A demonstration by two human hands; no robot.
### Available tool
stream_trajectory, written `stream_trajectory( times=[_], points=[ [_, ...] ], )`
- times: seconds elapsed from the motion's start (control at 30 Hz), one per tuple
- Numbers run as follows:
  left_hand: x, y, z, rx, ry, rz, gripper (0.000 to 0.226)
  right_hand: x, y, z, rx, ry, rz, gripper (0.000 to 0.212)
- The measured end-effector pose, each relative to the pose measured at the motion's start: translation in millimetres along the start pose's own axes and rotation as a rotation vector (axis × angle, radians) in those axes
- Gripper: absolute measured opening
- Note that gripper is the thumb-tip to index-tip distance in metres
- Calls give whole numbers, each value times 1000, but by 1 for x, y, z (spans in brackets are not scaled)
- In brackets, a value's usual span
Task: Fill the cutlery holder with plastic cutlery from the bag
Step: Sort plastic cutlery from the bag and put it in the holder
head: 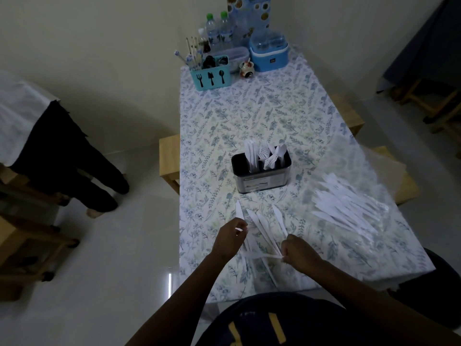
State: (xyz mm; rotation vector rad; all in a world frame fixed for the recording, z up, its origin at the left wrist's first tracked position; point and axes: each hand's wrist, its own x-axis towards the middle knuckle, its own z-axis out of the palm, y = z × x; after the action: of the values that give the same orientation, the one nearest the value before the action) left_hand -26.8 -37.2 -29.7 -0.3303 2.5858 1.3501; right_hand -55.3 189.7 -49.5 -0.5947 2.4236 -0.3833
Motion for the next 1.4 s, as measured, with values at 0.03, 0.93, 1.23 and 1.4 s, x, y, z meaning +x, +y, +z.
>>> stream_trajectory(
  times=[0.03, 0.93, 1.23, 1.4],
  points=[
    [-2, -4, -1, 14, 33, -5, 13, -1, -3, 0, 35, 12, 18, 16],
    [0, -27, -38, -847, -95, -317, 8, 3, -31, 26, 195, 356, 325, 25],
    [-4, -37, -46, -788, -52, -365, 15, 6, -58, 39, 117, 256, 219, 45],
    [-6, -40, -46, -781, -54, -368, 16, 7, -67, 41, 101, 246, 243, 49]
  ],
)
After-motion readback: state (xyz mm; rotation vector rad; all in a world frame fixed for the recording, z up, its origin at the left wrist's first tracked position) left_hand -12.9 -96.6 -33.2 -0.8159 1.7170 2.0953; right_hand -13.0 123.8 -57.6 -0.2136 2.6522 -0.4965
